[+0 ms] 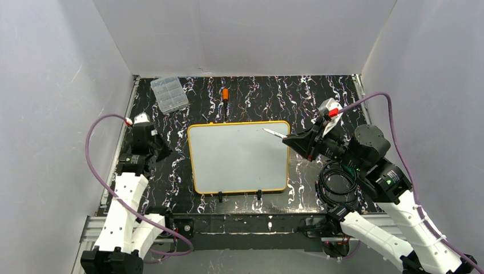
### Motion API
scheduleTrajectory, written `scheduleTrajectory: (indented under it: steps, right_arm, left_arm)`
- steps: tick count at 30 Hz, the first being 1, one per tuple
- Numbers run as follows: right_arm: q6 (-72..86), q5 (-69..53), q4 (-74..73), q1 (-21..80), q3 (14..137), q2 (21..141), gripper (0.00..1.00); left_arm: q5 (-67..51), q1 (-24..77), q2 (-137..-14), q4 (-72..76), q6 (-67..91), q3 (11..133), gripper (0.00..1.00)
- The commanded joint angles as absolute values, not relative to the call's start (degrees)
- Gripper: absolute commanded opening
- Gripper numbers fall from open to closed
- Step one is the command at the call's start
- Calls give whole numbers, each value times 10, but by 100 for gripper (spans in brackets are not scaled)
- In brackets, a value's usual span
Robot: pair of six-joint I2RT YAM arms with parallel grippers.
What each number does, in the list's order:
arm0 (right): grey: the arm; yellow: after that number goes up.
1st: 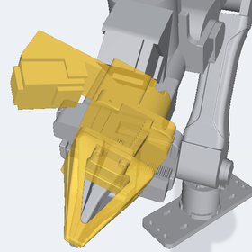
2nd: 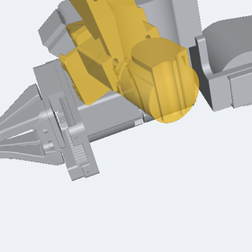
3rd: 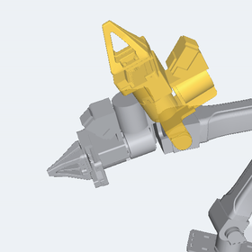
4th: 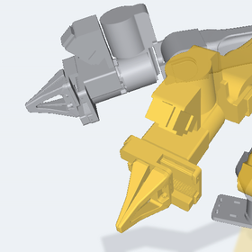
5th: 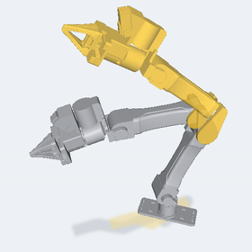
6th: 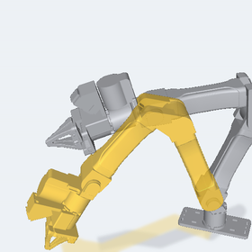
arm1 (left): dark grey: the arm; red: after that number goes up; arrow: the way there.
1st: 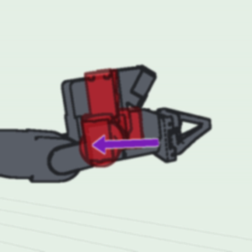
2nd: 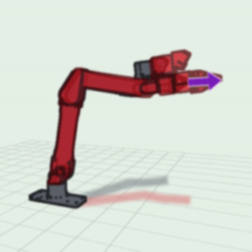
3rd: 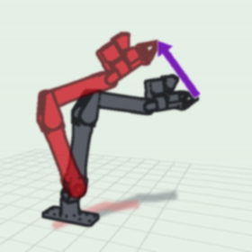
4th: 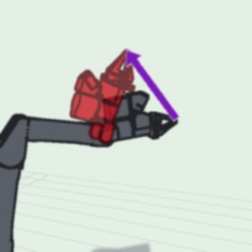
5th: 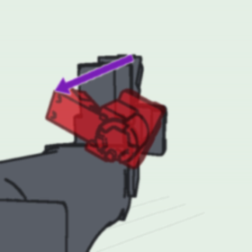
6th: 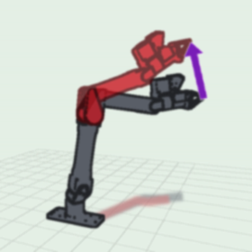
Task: Write a sentence on the whiteboard
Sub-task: Place the pen cap at the center of the board.
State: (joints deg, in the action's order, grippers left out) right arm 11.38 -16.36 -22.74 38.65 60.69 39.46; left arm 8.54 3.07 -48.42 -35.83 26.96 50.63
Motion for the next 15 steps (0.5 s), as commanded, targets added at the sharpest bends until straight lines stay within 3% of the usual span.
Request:
scheduleTrajectory:
  steps: [1, 12, 15]
  right_arm:
    - [103, -146, -177, 388, 586, 392, 1]
    - [127, -166, -137, 387, 547, 404, 1]
    - [129, -156, -138, 387, 539, 400, 1]
  left_arm:
    - [49, 27, -480, -365, 365, 424, 0]
    - [65, 26, -522, -279, 408, 294, 0]
    - [67, 27, -535, -276, 397, 285, 10]
